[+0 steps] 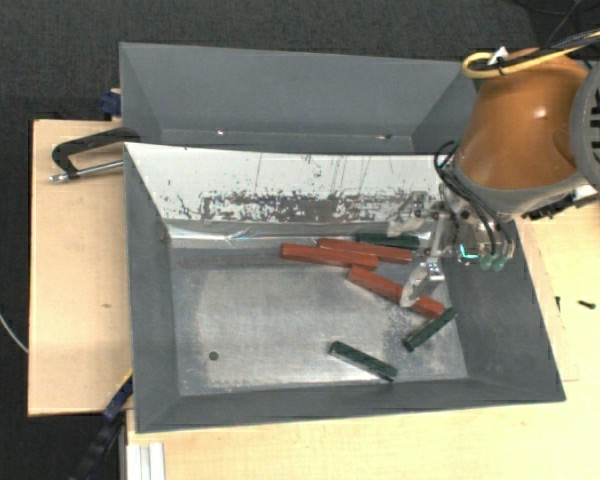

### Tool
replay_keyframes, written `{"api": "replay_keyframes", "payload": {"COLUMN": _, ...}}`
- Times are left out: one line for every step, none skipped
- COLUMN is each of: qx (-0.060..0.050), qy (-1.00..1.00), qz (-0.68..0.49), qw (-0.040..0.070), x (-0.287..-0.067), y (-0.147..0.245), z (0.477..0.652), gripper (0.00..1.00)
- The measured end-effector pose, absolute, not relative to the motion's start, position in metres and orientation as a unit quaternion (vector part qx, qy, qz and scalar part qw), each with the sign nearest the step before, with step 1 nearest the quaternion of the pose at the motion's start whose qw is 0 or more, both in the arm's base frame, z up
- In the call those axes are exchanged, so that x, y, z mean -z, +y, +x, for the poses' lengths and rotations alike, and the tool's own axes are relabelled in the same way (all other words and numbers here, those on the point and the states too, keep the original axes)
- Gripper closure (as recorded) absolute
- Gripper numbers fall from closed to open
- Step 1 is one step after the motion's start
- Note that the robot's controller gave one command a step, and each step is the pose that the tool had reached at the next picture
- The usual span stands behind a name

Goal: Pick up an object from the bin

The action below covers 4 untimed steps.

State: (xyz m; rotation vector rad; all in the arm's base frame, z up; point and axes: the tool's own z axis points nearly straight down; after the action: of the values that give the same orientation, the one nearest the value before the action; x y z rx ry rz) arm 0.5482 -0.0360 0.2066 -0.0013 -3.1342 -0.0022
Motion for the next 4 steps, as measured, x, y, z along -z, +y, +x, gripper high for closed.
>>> {"api": "replay_keyframes", "payload": {"qx": 0.000, "qy": -1.000, "qz": 0.000, "qw": -0.001, "x": -0.211, "y": -0.036, "z": 0.550, "gripper": 0.00}}
{"api": "replay_keyframes", "payload": {"qx": 0.000, "qy": -1.000, "qz": 0.022, "qw": -0.005, "x": -0.170, "y": -0.044, "z": 0.550, "gripper": 0.00}}
{"api": "replay_keyframes", "payload": {"qx": 0.000, "qy": -0.997, "qz": 0.075, "qw": -0.003, "x": -0.108, "y": -0.059, "z": 0.542, "gripper": 0.00}}
{"api": "replay_keyframes", "payload": {"qx": 0.001, "qy": -0.997, "qz": 0.075, "qw": -0.001, "x": -0.077, "y": -0.072, "z": 0.553, "gripper": 0.00}}
